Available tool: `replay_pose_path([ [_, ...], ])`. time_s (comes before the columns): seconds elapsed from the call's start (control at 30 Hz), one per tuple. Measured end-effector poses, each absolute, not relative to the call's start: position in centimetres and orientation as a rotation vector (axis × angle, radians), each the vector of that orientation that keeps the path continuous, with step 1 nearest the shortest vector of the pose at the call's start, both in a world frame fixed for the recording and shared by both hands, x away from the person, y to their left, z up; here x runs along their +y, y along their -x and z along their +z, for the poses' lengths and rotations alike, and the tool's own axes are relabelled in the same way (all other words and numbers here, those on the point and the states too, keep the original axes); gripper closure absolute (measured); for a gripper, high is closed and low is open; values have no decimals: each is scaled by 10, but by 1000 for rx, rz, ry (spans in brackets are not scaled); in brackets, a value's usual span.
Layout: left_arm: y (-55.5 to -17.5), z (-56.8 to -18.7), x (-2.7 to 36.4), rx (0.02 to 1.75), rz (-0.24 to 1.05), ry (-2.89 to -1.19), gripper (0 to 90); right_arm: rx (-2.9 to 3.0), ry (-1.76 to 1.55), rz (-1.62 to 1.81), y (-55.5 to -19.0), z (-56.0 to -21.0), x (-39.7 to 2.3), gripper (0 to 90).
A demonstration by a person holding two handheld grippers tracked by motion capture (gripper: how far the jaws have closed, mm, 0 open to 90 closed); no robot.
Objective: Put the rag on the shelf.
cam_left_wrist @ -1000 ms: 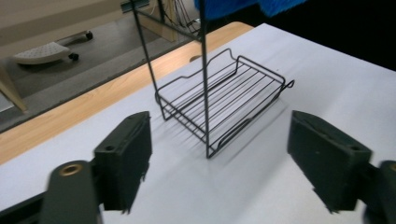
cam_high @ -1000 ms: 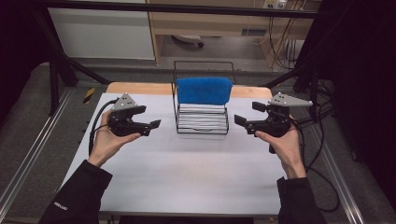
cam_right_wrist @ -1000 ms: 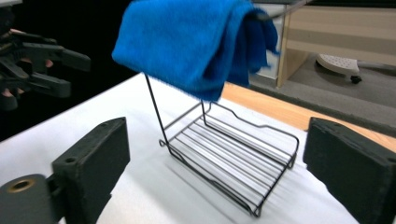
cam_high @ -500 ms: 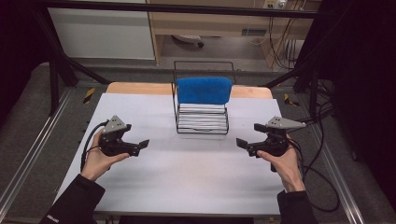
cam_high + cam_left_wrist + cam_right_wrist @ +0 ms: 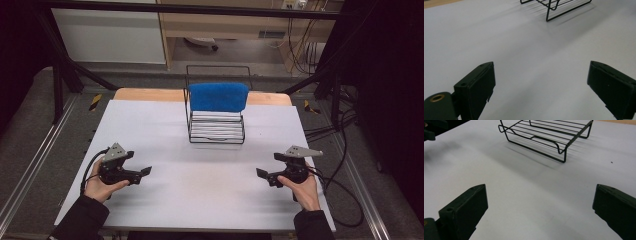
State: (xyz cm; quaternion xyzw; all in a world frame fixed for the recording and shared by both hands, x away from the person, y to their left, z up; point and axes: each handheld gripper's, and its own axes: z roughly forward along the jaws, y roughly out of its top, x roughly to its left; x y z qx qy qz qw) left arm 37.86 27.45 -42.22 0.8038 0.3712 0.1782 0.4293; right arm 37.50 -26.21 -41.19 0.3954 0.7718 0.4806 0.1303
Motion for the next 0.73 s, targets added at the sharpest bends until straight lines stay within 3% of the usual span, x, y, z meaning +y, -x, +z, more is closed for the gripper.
replay_pose_path([
  [0.3, -372, -438, 284, 931, 446, -2017, 86, 2262, -1158, 1386, -363, -438, -279, 5],
  [0.73, -365, -447, 290, 943, 442, -2028, 90, 2264, -1188, 1377, -355, -445, -284, 6],
])
